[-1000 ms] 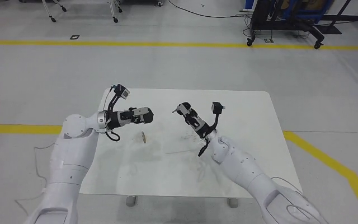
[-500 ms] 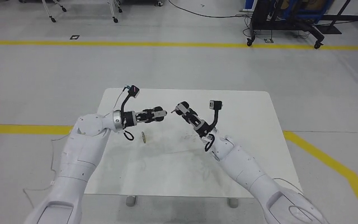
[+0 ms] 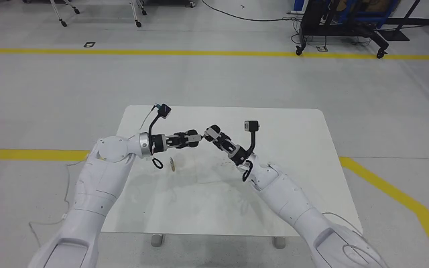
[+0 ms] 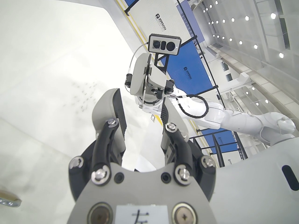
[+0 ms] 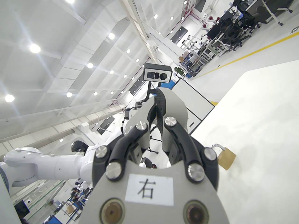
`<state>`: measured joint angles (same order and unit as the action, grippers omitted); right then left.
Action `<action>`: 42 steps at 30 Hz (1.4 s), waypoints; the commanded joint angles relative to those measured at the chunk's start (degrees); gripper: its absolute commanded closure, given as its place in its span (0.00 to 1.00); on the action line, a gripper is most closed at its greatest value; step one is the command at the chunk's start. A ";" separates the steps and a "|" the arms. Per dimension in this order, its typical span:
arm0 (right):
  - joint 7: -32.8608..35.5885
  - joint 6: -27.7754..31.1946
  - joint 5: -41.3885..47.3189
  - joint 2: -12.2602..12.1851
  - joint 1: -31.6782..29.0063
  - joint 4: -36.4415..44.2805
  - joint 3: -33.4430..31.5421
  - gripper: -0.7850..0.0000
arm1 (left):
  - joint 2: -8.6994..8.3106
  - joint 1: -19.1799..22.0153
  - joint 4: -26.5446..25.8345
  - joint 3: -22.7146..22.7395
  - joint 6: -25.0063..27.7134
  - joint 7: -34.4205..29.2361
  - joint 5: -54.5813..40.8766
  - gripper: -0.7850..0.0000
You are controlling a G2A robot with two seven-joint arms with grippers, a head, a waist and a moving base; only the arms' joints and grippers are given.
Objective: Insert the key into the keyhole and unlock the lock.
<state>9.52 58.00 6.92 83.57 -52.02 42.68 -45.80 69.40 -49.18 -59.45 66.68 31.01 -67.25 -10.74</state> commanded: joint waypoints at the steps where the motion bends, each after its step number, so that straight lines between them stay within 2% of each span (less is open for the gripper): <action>1: 0.20 0.00 -0.65 0.49 0.13 -0.71 0.14 1.00 | -0.02 0.32 0.44 -0.27 -0.75 0.12 0.02 0.62; 6: 0.31 0.00 -1.42 1.59 0.60 -1.93 -0.16 1.00 | -0.02 0.98 1.24 -1.32 -2.10 0.66 1.09 0.63; 10: 0.16 0.00 -2.48 2.08 0.76 -2.49 -0.82 1.00 | 0.05 1.31 1.68 -2.10 -2.42 1.22 1.16 0.69; 13: 0.06 0.00 -3.20 2.26 0.69 -2.66 -1.49 1.00 | 0.03 1.56 1.98 -2.35 -2.45 1.42 0.93 0.85; 14: 0.08 0.00 -3.38 2.31 0.64 -2.69 -1.71 1.00 | 0.02 1.63 2.06 -2.42 -2.43 1.43 0.87 0.99; 27: -0.11 0.00 -5.79 2.62 0.09 -2.67 -4.21 1.00 | -0.45 1.88 2.11 -2.67 -1.75 2.21 1.22 1.00; 28: -0.21 0.00 -5.86 2.64 0.05 -2.70 -4.39 0.82 | -0.49 1.84 1.99 -2.67 -1.67 2.33 1.22 1.00; 30: -0.15 0.00 -6.10 2.68 -0.01 -2.70 -4.69 0.53 | -0.58 1.76 1.75 -2.72 -1.71 2.50 1.39 1.00; 31: -0.12 0.00 -6.16 2.69 -0.03 -2.67 -4.77 0.00 | -0.61 1.74 1.66 -2.73 -1.71 2.50 1.41 1.00; 42: 0.23 0.00 -5.86 2.76 -0.17 -2.66 -5.06 0.00 | -1.20 1.43 0.77 -1.26 -2.07 2.00 -1.14 1.00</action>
<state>9.75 58.00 1.06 86.33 -52.19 40.02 -50.86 68.19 -47.76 -58.69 65.45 28.91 -65.29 -11.96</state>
